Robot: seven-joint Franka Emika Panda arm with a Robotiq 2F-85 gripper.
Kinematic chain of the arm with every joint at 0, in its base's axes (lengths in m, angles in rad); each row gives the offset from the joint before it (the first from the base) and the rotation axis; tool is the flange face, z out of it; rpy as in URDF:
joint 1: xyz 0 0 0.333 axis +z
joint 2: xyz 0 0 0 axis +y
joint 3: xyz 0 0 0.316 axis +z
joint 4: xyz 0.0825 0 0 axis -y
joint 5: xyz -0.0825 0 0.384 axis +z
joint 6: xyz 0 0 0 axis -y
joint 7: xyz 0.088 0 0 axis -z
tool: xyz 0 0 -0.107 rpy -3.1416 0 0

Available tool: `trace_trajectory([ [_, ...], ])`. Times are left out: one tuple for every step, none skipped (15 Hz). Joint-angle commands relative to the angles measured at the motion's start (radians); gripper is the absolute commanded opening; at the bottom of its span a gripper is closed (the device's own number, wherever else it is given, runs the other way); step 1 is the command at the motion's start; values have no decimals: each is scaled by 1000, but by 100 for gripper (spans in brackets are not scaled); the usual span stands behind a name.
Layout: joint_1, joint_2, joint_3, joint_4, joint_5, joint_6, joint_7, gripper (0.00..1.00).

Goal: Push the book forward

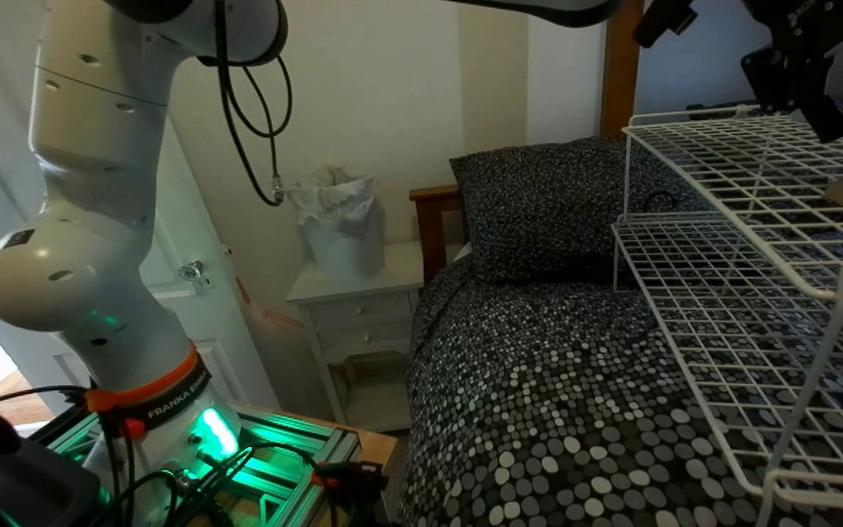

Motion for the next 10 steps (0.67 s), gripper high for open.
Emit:
trace_trajectory([
  [-74, 79, 74, 114, 55, -38, -33, 100],
  [-86, 93, 89, 133, 62, -45, -37, 100],
  [-97, 108, 104, 152, 70, -56, -41, 100],
  [-106, 123, 114, 173, 73, -73, -44, 100],
  [-116, 137, 126, 196, 81, -99, -52, 100],
  [-128, 147, 138, 220, 93, -127, -58, 100],
  [-140, 161, 147, 252, 108, -163, -52, 100],
  [-158, 175, 159, 290, 136, -186, -33, 100],
  [-176, 192, 168, 330, 169, -205, 4, 100],
  [-202, 215, 179, 377, 207, -195, 38, 100],
])
